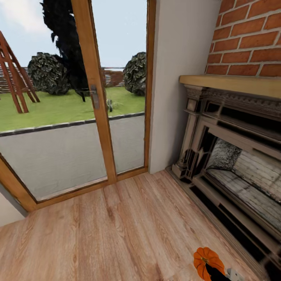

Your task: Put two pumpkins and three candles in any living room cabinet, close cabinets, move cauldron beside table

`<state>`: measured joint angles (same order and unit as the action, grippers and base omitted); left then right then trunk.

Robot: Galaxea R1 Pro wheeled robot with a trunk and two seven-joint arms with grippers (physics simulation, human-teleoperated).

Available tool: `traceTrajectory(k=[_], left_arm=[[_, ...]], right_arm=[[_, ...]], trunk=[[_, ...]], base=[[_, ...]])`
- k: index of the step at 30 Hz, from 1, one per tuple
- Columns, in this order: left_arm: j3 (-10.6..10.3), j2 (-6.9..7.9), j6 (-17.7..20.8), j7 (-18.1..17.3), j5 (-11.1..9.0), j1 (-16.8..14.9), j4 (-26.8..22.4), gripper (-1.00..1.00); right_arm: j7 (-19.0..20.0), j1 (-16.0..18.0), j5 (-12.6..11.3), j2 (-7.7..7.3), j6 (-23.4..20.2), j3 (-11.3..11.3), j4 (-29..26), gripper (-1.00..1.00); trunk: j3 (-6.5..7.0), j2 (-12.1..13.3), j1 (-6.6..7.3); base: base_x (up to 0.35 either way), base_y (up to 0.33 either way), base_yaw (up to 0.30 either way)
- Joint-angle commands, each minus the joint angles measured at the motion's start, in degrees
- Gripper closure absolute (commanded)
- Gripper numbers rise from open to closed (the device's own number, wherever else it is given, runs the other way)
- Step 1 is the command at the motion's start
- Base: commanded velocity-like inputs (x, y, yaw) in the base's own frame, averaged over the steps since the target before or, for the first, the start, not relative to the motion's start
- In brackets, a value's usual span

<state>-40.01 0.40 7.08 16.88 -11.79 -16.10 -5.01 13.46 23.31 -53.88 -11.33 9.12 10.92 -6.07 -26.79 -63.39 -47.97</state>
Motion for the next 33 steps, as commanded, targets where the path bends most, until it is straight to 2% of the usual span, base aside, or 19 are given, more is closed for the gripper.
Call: traceTrajectory(k=[1, 33], left_arm=[[-0.5, 0.04, 0.4, 0.3, -0.5, 0.0, -0.2, -1.00], [-0.5, 0.04, 0.4, 0.3, -0.5, 0.0, -0.2, -1.00]], right_arm=[[0.2, 0.1, -0.6, -0.01, 0.2, 0.4, 0.1, 1.00], [0.3, 0.1, -0.6, -0.01, 0.2, 0.4, 0.1, 1.00]], trunk=[[-0.05, 0.0, 0.00], [-0.05, 0.0, 0.00]], base=[[0.000, 0.000, -0.276], [0.000, 0.000, -0.276]])
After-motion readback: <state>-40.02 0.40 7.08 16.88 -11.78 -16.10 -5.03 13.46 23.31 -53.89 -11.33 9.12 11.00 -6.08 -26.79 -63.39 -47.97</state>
